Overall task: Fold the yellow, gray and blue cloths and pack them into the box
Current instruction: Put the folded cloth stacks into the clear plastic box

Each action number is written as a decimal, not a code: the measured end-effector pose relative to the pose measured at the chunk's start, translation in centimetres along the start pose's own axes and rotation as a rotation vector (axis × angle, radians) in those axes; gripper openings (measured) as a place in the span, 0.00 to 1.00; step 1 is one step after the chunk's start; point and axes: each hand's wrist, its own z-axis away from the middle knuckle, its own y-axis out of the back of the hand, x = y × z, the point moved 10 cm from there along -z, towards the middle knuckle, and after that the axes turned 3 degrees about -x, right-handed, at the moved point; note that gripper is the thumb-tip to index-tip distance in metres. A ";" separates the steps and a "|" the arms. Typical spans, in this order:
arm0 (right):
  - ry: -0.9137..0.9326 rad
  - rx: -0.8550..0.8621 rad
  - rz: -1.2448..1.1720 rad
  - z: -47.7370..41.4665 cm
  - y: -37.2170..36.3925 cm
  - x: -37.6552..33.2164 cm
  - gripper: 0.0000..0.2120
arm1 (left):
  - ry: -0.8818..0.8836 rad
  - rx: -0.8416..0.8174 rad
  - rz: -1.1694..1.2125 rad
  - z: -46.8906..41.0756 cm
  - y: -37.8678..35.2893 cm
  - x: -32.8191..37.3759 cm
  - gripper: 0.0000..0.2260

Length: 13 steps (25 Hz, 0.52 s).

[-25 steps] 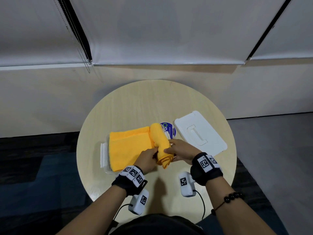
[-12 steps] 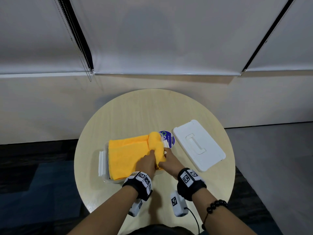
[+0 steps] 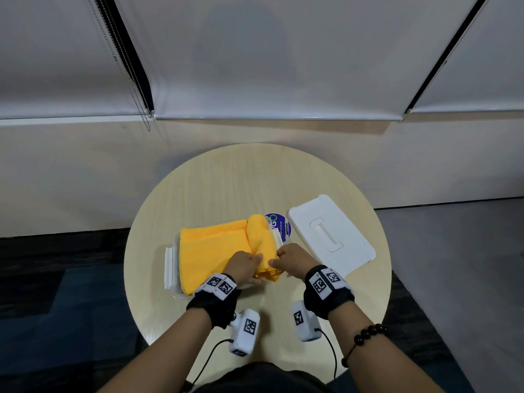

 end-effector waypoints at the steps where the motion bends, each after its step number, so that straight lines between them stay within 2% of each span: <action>1: -0.001 -0.003 -0.002 -0.2 -0.3 0.1 0.15 | 0.020 0.018 0.007 0.1 -0.3 0.3 0.15; 3: 0.019 0.006 0.061 -0.4 -0.7 -0.2 0.15 | 0.091 0.024 -0.045 0.0 -0.5 0.1 0.13; 5: 0.047 0.030 0.158 -0.4 -0.9 -0.7 0.16 | 0.143 -0.088 0.020 0.1 -2.0 -0.3 0.18; 7: 0.060 0.036 0.223 -0.6 -0.7 -1.2 0.15 | 0.146 -0.111 -0.085 0.1 -2.3 -0.2 0.26; 10: 0.029 0.016 0.102 -0.6 0.0 -0.9 0.13 | 0.128 -0.099 -0.187 0.0 -3.0 0.0 0.35; 11: 0.024 0.062 0.072 -0.3 0.4 -0.8 0.10 | 0.143 -0.083 -0.162 0.2 -3.0 0.1 0.33; 12: 0.036 0.128 0.079 0.2 1.0 -1.0 0.09 | 0.131 -0.064 -0.163 0.1 -3.0 0.2 0.26; 13: 0.050 0.176 0.110 0.5 1.1 -1.1 0.10 | 0.126 -0.039 -0.143 -0.6 -3.1 -0.2 0.14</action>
